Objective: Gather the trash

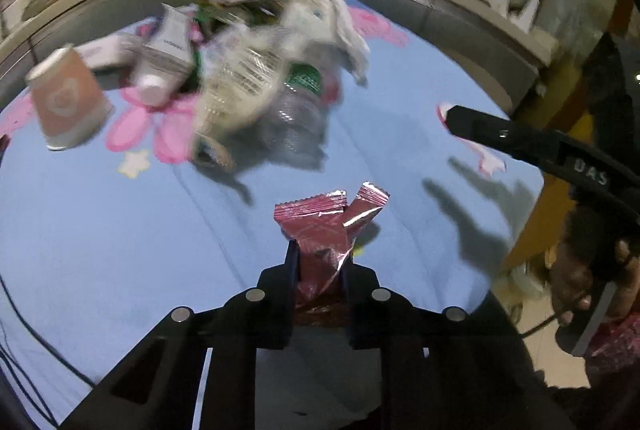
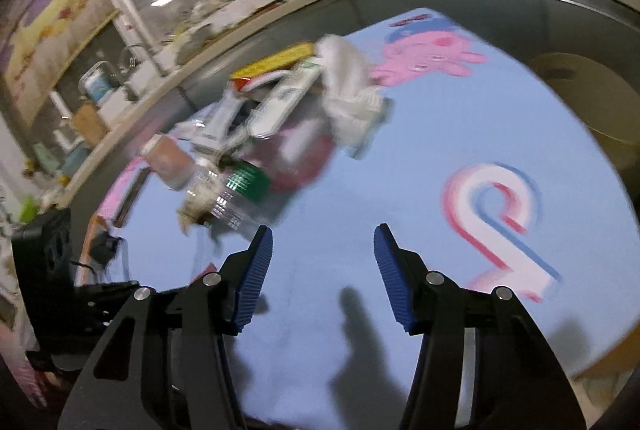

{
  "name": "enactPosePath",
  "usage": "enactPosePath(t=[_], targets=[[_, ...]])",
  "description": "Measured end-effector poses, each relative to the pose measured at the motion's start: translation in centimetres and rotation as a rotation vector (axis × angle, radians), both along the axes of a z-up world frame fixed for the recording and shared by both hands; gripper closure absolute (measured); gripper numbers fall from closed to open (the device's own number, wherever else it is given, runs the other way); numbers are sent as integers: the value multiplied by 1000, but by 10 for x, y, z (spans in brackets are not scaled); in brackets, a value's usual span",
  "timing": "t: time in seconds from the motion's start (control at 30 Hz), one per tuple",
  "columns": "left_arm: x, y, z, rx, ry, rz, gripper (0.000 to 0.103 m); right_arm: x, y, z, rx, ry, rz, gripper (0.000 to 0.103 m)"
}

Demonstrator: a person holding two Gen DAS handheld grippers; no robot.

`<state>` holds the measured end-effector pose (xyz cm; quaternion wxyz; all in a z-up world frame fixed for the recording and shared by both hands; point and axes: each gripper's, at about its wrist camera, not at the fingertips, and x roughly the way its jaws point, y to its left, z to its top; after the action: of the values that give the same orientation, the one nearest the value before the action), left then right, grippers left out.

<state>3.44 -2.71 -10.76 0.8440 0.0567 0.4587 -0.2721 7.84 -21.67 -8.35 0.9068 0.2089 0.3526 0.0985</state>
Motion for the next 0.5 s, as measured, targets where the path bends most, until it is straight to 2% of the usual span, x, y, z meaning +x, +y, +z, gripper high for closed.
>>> enactPosePath(t=[0.13,0.3,0.4,0.43,0.47,0.5], targets=[[8,27,14,-50,-15,64,85,43,12,9,137,18,62,50],[13,48,16,-79,-11,101,85,81,35,9,186,65,110,63],[14,58,17,-87,-14,103,85,98,48,8,189,85,119,67],[15,59,18,-91,-15,105,85,102,51,8,194,85,121,71],[18,62,20,-96,-17,108,85,107,55,8,198,83,126,80],[17,63,21,-97,-20,110,85,108,57,8,202,83,130,100]])
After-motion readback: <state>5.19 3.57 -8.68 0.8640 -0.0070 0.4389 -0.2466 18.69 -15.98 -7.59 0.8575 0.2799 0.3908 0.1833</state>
